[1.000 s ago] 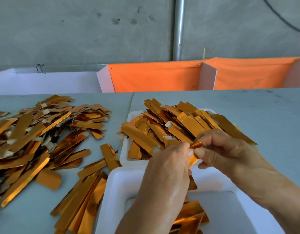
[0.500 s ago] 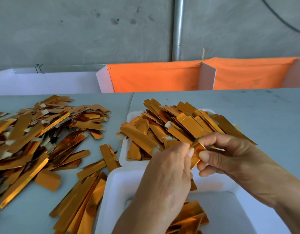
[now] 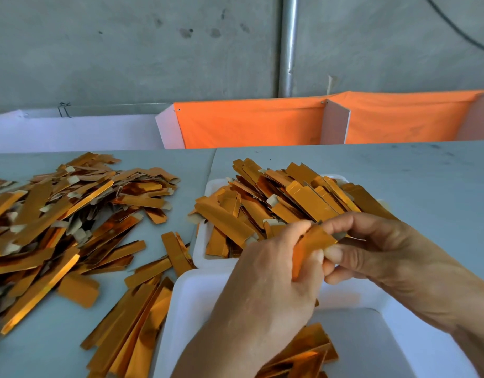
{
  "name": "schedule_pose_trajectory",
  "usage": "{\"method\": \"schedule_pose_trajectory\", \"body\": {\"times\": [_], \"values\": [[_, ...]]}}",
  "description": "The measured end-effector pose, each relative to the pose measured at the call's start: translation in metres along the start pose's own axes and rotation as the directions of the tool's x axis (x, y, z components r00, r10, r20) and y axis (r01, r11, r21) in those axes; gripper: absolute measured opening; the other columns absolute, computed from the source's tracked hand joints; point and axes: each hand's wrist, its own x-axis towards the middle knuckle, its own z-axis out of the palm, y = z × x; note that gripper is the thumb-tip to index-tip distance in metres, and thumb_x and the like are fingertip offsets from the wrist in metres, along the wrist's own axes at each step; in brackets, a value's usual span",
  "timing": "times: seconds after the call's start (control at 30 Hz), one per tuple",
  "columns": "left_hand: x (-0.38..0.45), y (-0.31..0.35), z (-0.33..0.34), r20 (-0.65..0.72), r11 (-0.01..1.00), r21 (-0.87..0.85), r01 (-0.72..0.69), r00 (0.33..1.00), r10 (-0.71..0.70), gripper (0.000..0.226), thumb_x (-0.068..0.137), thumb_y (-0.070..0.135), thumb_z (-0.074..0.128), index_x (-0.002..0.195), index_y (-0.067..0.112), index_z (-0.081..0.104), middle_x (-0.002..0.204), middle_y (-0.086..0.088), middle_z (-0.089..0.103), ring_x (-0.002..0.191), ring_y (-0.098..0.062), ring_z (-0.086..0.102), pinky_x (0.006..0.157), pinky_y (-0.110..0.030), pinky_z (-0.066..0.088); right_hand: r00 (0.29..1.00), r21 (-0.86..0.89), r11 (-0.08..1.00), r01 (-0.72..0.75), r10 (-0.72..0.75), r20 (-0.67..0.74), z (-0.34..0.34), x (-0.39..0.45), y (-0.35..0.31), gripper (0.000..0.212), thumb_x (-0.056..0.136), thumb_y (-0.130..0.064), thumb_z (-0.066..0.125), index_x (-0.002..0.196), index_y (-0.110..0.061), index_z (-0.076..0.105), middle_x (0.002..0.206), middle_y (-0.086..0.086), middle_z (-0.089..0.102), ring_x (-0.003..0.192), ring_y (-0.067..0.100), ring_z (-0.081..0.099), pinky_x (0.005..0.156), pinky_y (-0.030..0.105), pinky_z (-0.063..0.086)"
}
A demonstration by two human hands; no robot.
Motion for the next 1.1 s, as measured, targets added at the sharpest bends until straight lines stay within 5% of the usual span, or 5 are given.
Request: {"method": "schedule_pose_trajectory", "body": {"times": [0.27,0.63,0.73,0.87,1.1], "values": [[0.001,-0.003,-0.002,0.051,0.974,-0.176,0.144,0.989,-0.137,0.031,0.086,0.045,0.06,0.113,0.049,0.044,0.11,0.02,0.057,0.102,-0.005,0.057,0.081,-0.019,0.051,0.996,-0.042,0.998,0.041,-0.044,-0.076,0.0,0.0,0.0,0.02,0.07,-0.039,0.066,0.083,-0.024,0.071,0.079,0.005,0.07,0.075,0.022,0.07,0.064,0.024,0.056],[0.002,-0.016,-0.004,0.113,0.94,-0.294,0.173,0.983,-0.145,0.04,0.087,0.027,0.065,0.12,0.046,0.056,0.117,0.02,0.06,0.111,-0.006,0.056,0.094,-0.03,0.05,0.993,0.25,0.967,-0.038,0.064,-0.096,-0.005,0.0,0.001,0.014,0.069,-0.01,0.063,0.079,-0.014,0.073,0.074,0.015,0.068,0.059,0.023,0.069,0.053,0.024,0.056],[0.002,-0.018,-0.005,0.121,0.917,-0.361,0.169,0.984,-0.134,0.04,0.084,0.025,0.067,0.116,0.048,0.058,0.113,0.019,0.063,0.109,-0.006,0.059,0.094,-0.033,0.05,0.996,0.241,0.97,-0.014,0.035,-0.082,-0.006,-0.001,0.001,0.019,0.065,-0.019,0.074,0.083,-0.012,0.071,0.076,0.016,0.069,0.062,0.024,0.069,0.055,0.025,0.056],[0.002,-0.021,-0.006,0.111,0.899,-0.405,0.167,0.985,-0.133,0.042,0.082,0.025,0.067,0.116,0.047,0.059,0.113,0.019,0.064,0.11,-0.005,0.059,0.096,-0.034,0.049,0.998,0.14,0.988,0.067,-0.065,-0.023,-0.009,-0.004,-0.001,0.053,0.057,-0.048,0.087,0.093,-0.013,0.068,0.083,0.015,0.068,0.072,0.028,0.07,0.062,0.029,0.057],[0.002,-0.021,-0.006,0.098,0.929,-0.334,0.157,0.986,-0.132,0.044,0.083,0.022,0.07,0.118,0.045,0.058,0.113,0.022,0.063,0.11,-0.003,0.058,0.095,-0.03,0.049,0.994,-0.074,0.991,0.112,-0.112,-0.006,-0.007,-0.005,-0.003,0.044,0.062,-0.053,0.081,0.089,-0.02,0.067,0.083,0.018,0.069,0.077,0.027,0.069,0.067,0.028,0.056]]}}
